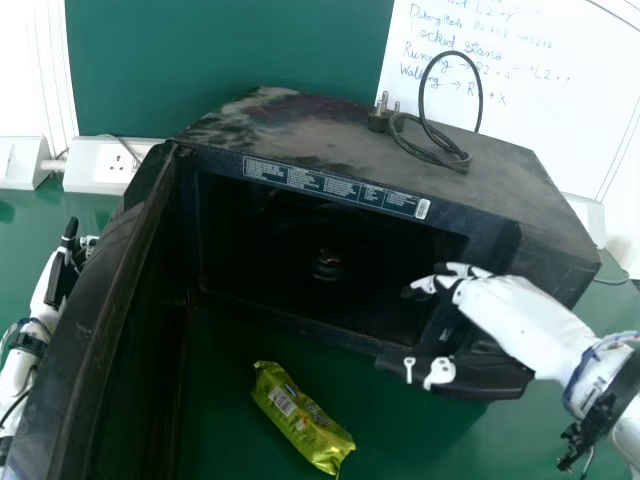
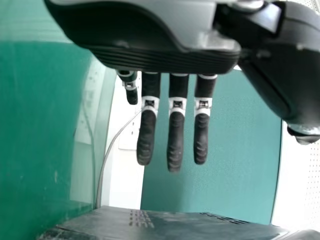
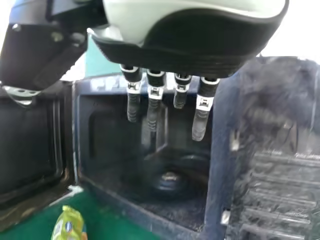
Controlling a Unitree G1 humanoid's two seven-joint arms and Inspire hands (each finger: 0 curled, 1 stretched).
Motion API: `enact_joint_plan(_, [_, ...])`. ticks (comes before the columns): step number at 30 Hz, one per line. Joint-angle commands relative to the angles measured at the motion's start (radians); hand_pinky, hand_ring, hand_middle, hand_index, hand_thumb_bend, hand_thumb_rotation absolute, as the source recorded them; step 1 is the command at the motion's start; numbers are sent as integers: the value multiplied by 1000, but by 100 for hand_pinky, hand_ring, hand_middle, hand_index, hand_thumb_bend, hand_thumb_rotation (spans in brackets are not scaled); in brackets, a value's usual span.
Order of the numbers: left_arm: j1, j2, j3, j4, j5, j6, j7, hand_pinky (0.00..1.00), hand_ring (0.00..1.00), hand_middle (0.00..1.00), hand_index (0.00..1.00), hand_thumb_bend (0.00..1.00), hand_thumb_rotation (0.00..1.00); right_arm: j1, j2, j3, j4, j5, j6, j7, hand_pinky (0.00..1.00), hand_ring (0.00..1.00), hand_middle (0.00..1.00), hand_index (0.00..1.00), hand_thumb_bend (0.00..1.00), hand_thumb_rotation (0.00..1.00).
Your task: Put biscuit inside oven
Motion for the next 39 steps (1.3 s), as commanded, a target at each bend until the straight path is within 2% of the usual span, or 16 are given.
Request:
enact_joint_plan(1, [18,-12,-5,-14,8,-5,1,27,31,40,49,52,7,-11,-13,3,22,12,-39,12,76,85,87,89,95,67])
enact_joint_plan(6, [19,-32,-12,-25,19,-19,8,26,30,40,49,52,7,-22,-28,17,81,44,-82,32,76,87,89,90,98,66])
enact_joint_plan(11, [26,-54,-17,-51,28,-27,8,26,31,40,49,52,7,-43,-43,30,108,74,-78,57,79,90,93,93,100,67])
enact_joint_plan(14, [34,-59,-22,-69,38,-27,12,26,31,40,49,52,7,-62,-52,51,101,94,-45,67,79,91,95,95,100,67])
enact_joint_plan(19, [44,-69,-24,-102,38,-6,24,26,31,40,49,52,7,-94,-57,131,40,102,72,58,82,92,96,97,98,61])
enact_joint_plan(20, [45,-71,-25,-107,35,-1,24,26,31,40,49,52,7,-95,-54,152,28,95,89,54,79,92,96,97,98,61])
enact_joint_plan(22, [48,-76,-25,-119,31,9,27,26,31,40,49,52,6,-91,-43,204,3,63,121,34,74,90,95,96,98,63])
enact_joint_plan(23, [51,-74,-28,-121,41,1,30,26,30,40,49,52,6,-97,-42,238,-10,51,154,27,74,90,96,96,98,64])
enact_joint_plan(28, [55,-75,-30,-128,49,-6,34,26,31,41,49,52,6,-150,-41,414,-64,-38,281,-3,80,93,96,97,99,66])
enact_joint_plan(31, [55,-77,-32,-134,46,-3,31,26,31,40,49,52,6,-178,-27,522,-93,-119,350,-23,84,92,95,95,99,66])
enact_joint_plan(33, [56,-77,-33,-137,48,-3,32,26,31,40,49,52,6,-214,-30,614,-115,-182,436,-4,86,93,95,95,99,66])
enact_joint_plan(36, [57,-82,-32,-145,44,7,38,26,31,40,49,52,6,-283,-23,759,-133,-287,548,37,78,93,97,97,98,66])
enact_joint_plan(39, [56,-83,-32,-146,43,10,38,26,30,40,49,52,6,-333,15,895,-131,-406,625,69,76,92,96,97,95,63])
